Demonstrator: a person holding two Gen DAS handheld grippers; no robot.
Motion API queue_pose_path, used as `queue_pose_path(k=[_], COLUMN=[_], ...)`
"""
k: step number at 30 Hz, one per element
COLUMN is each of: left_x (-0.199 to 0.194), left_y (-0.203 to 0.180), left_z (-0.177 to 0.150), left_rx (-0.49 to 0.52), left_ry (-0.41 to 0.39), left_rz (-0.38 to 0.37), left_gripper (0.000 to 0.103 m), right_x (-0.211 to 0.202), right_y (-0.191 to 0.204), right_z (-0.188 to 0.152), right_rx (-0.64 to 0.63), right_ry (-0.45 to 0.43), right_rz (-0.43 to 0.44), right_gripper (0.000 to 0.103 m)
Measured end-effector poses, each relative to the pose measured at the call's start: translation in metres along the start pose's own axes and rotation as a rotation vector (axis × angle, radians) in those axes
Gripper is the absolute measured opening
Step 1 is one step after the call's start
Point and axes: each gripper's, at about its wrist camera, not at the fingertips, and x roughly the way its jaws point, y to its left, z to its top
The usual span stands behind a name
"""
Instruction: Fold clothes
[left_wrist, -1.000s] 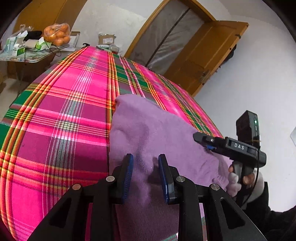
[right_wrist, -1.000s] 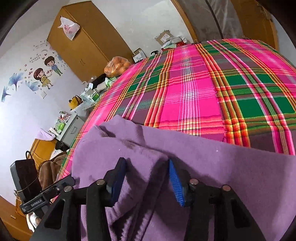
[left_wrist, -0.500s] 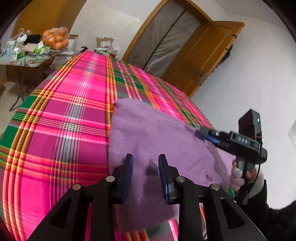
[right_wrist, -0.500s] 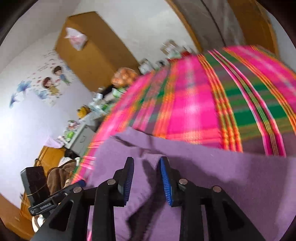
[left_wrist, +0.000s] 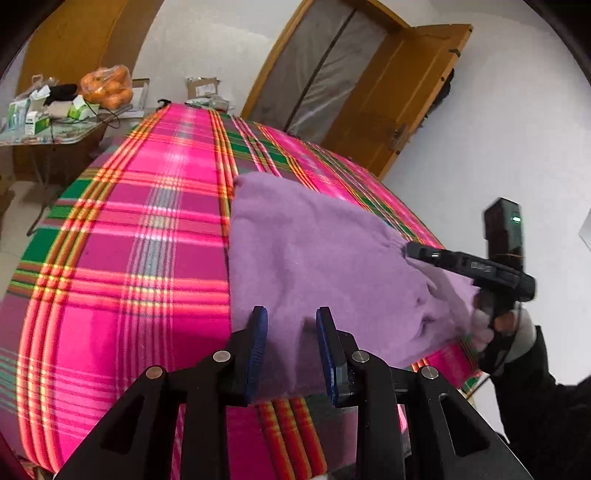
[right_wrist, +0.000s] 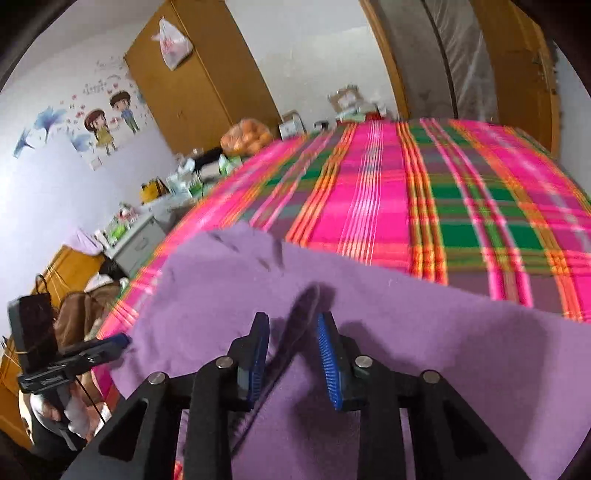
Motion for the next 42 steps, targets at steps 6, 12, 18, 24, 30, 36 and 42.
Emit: queue_pose_path(k=[6, 12, 18, 24, 30, 36, 42], left_x=[0.014, 0.040, 0.030, 0.048, 0.118, 0.126, 0.100], left_y=[-0.009, -0.007, 0.003, 0.004, 0.018, 0.036, 0.038], left_z=[0.024, 0.025, 0.039, 0.098, 0.126, 0.132, 0.113], left_rx=[0.011, 0.004, -0.024, 0.011, 0.025, -0.025, -0.054], left_ry=[-0.011, 0.059, 0.024, -0.002, 0.140, 0.134, 0.099], left_rz=[-0.012, 0.013, 0.024, 0.047, 0.068, -0.025, -0.041], left_gripper=[0.028, 0.028, 0.028, 0.028, 0.028, 0.027, 0.025], right_x=[-0.009, 0.037, 0.023, 0.048, 0.074, 0.078, 0.073], right_y=[0.033, 0.021, 0.030, 0.046, 0.006, -0.010, -0.019], right_z=[0.014, 0.009, 0.029, 0.033, 0.028, 0.025, 0.025], right_rx=[-0.117, -0.056, -0.070, -0.075, 0.082, 0.161, 0.189], right_ry=[-0.045, 0.128, 0.082, 0.115, 0.122, 0.116, 0.116], right_rz=[0.110, 0.062, 0.074, 0.123, 0.141, 0.218, 0.247], right_gripper=[0.029, 0.009, 0.019, 0.019, 0.005, 0.003, 0.004])
